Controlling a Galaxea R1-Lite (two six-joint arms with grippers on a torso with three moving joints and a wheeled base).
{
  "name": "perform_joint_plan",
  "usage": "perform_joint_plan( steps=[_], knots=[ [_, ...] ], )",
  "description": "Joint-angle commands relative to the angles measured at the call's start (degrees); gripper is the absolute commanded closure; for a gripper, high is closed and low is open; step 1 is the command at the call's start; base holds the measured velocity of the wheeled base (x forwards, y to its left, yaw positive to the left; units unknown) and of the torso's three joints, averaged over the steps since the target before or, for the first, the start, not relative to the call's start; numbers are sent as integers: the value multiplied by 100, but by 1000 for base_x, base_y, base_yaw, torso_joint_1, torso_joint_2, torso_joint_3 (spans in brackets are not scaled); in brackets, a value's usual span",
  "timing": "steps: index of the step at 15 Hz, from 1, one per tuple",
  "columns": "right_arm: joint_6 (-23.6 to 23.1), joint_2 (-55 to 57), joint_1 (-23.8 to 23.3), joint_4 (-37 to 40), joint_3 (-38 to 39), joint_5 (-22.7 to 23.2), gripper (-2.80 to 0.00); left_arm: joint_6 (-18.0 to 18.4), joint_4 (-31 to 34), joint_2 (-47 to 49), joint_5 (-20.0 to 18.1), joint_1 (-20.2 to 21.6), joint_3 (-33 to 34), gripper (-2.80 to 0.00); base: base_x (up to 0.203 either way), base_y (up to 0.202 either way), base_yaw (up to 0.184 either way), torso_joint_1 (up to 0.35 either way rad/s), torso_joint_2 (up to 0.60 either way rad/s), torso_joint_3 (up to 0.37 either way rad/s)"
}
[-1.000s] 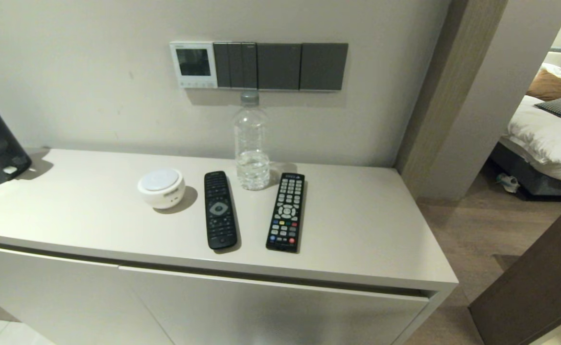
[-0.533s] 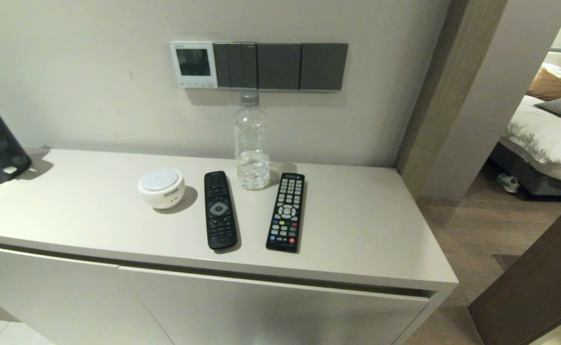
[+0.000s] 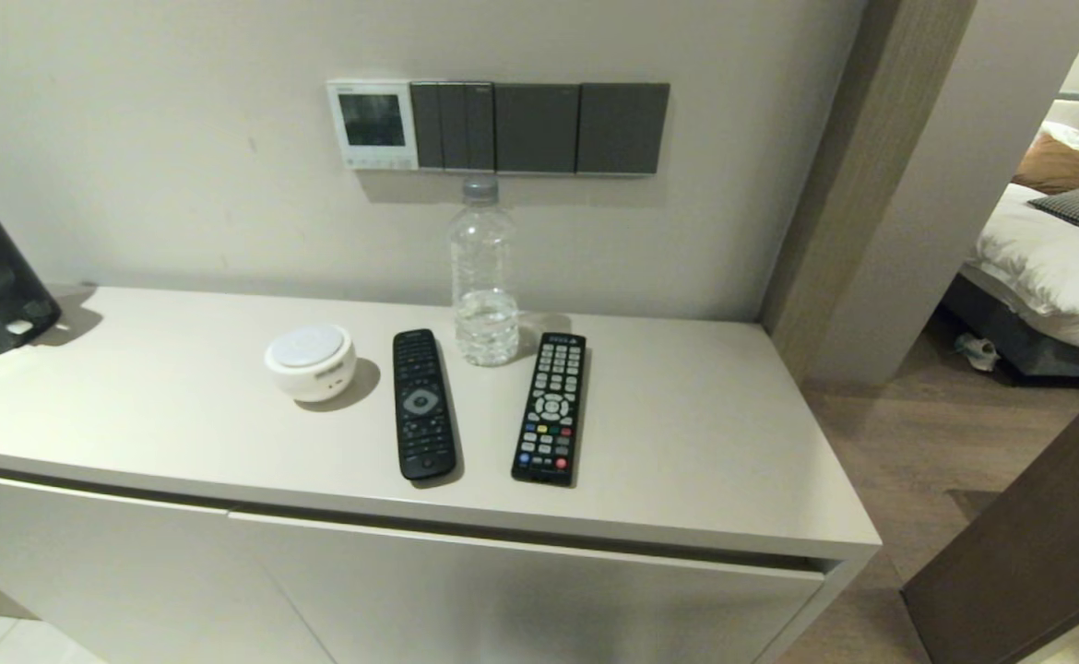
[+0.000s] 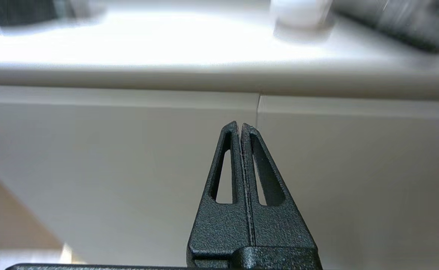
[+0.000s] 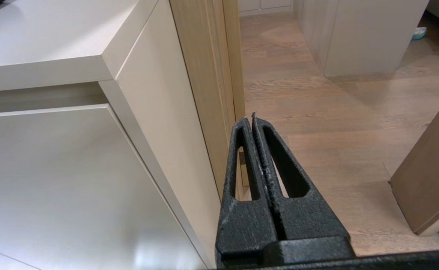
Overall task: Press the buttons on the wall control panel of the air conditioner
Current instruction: Turn on the central air conditioner
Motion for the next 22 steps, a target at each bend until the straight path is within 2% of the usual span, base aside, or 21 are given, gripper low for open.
perform_joint_plan(
  steps=[1, 4, 6, 9, 11, 14, 18, 22],
  knots=[
    [5, 6, 2, -2, 9, -2, 0, -6, -37, 715, -99, -1, -732, 0, 0, 0, 0, 0, 0, 0],
    [-4, 6, 2, -2, 9, -2, 0, -38, -188, 2264, -196, -65, -1957, 0, 0, 0, 0, 0, 0, 0],
    [-4, 6, 2, -2, 9, -2, 0, -78, -587, 3502, -266, -132, -2899, 0, 0, 0, 0, 0, 0, 0],
    [-4, 6, 2, -2, 9, -2, 0, -135, -1032, 5226, -570, -185, -4217, 0, 0, 0, 0, 0, 0, 0],
    [-4, 6, 2, -2, 9, -2, 0, -257, -1290, 6281, -767, -202, -4812, 0, 0, 0, 0, 0, 0, 0],
    [-1, 6, 2, -2, 9, -2, 0, -695, -1784, 7625, -1048, -283, -5694, 0, 0, 0, 0, 0, 0, 0],
    [-4, 6, 2, -2, 9, -2, 0, -1099, -2400, 8890, -1158, -866, -6611, 0, 0, 0, 0, 0, 0, 0],
    [-4, 6, 2, -2, 9, -2, 0, -1238, -2613, 9669, -1194, -1392, -7245, 0, 0, 0, 0, 0, 0, 0]
  ],
)
